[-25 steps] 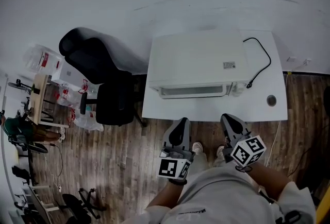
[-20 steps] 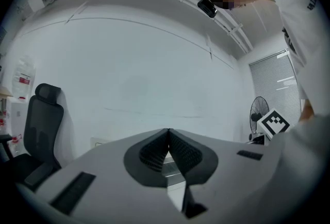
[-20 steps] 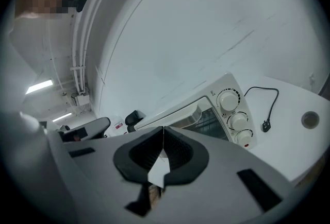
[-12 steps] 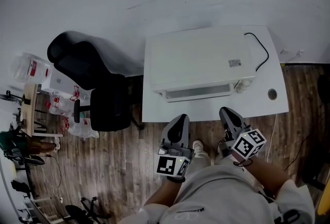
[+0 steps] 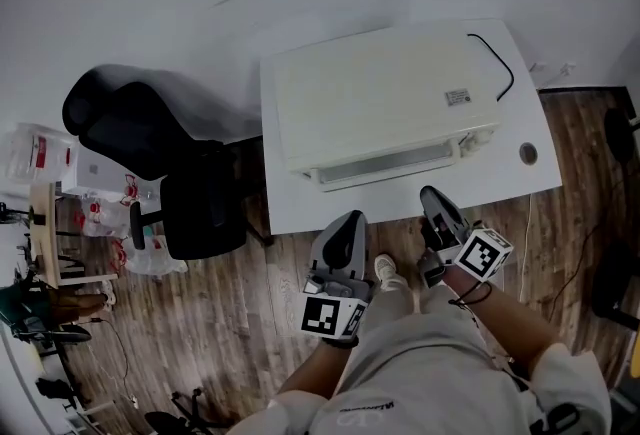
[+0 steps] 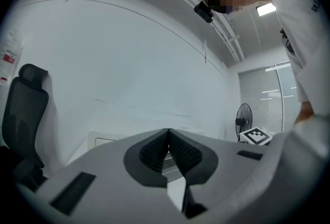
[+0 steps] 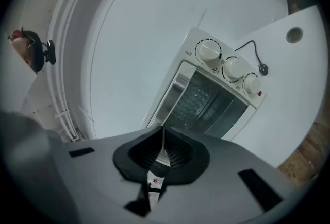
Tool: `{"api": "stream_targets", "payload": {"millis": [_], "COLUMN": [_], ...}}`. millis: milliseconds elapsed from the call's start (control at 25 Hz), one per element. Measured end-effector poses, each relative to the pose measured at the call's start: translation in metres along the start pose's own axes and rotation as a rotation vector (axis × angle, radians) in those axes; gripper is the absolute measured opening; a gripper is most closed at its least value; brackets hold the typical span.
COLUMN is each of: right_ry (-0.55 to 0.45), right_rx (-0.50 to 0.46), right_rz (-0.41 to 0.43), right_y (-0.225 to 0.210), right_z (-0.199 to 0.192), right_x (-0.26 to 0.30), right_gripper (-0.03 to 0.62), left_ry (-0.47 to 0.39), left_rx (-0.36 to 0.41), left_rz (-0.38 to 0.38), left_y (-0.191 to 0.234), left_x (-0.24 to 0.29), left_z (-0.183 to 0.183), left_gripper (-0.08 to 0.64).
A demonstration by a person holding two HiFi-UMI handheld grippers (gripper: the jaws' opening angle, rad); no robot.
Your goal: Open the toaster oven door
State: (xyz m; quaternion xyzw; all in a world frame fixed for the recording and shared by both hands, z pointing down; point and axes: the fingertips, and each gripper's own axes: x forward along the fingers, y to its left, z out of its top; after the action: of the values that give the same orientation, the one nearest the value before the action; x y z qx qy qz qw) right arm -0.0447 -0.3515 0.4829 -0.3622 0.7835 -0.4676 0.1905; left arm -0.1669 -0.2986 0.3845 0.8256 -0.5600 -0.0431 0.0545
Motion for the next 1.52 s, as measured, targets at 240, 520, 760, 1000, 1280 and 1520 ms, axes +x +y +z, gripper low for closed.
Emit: {"api": "stream_targets", "payload": {"millis": [240,520,760,1000,1280,1520], "right_ry": [-0.056,-0.102,-0.132,-0.148,-0.166,-0.156], "right_rx": [0.077,0.117,0.164,0.189,0.227,0.239], "right_rz": [0.081,0.097,0.113,0.122,0.129,0.13], "right_y": [0.009,0.009,0.011,0.013,0.011,0.009], "right_z": [0.0,0.004,0.007,0.011,0.015,0.012], "right_x": [0.015,0.026,0.035,0.044,0.048,0.044], "right_gripper": [0.08,0.123,0.147,0.149,0.138,0.13], "left_ry": [0.006,0.001,0.0,0.001,-0.005,-0.002], "left_rx": [-0.006,-0.013,-0.015,-0.022,-0.028,-0.033], "left_rz": [-0.046,-0.079,-0.086,-0.079,-0.072,-0.064], "left_y": [0.004,0.004,0.004,0.005,0.001,-0.001], "left_x": [0.003,0.007,0.007,0.006,0.009,0.009], "left_z": [-0.007,-0.007,-0.008,-0.011,-0.011,-0.015], "left_gripper": [0.006,0.006,0.006,0.006,0.006,0.006]}}
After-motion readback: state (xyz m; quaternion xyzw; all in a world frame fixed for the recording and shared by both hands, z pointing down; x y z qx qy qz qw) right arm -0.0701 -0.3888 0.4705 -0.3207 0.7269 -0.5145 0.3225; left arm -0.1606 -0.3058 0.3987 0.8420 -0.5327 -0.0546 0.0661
